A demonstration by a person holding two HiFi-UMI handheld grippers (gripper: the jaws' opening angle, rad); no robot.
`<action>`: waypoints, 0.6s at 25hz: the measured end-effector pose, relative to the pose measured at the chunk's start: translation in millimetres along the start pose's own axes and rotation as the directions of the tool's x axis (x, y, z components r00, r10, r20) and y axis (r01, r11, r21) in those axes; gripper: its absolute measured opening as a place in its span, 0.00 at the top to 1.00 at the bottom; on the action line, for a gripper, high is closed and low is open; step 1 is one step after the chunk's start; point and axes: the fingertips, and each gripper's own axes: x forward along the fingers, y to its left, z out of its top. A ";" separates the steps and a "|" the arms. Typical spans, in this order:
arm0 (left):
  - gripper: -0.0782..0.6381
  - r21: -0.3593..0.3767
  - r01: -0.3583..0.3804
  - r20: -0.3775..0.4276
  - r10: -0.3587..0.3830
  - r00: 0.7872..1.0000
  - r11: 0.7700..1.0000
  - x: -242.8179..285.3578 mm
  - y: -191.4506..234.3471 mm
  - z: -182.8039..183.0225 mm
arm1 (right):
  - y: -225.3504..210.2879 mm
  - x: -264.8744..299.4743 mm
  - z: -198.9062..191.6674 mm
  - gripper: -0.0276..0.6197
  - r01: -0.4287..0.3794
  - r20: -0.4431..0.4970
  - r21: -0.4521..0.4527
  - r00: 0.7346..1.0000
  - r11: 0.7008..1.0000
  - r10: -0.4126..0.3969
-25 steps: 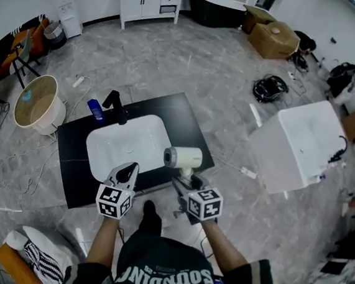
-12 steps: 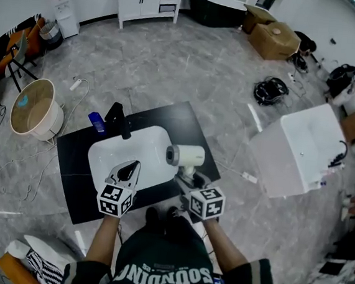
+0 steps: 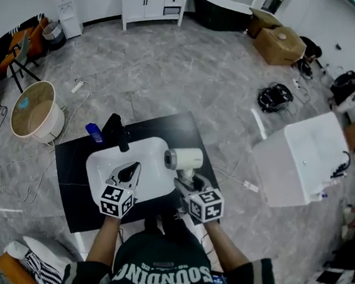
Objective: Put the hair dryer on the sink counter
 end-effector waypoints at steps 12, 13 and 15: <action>0.89 -0.048 -0.040 -0.029 0.038 0.999 0.998 45.6 21.8 3.9 | -40.9 38.7 20.2 0.62 -0.033 -0.042 -0.008 0.999 0.999 0.033; 0.89 -0.051 -0.043 -0.031 0.042 0.999 0.998 48.4 24.0 3.6 | -42.8 41.9 22.7 0.62 -0.036 -0.043 -0.010 0.998 0.999 0.036; 0.89 -0.057 -0.052 -0.035 0.050 0.998 0.997 54.1 28.9 3.9 | -46.9 49.7 28.5 0.62 -0.046 -0.043 -0.018 0.998 0.999 0.045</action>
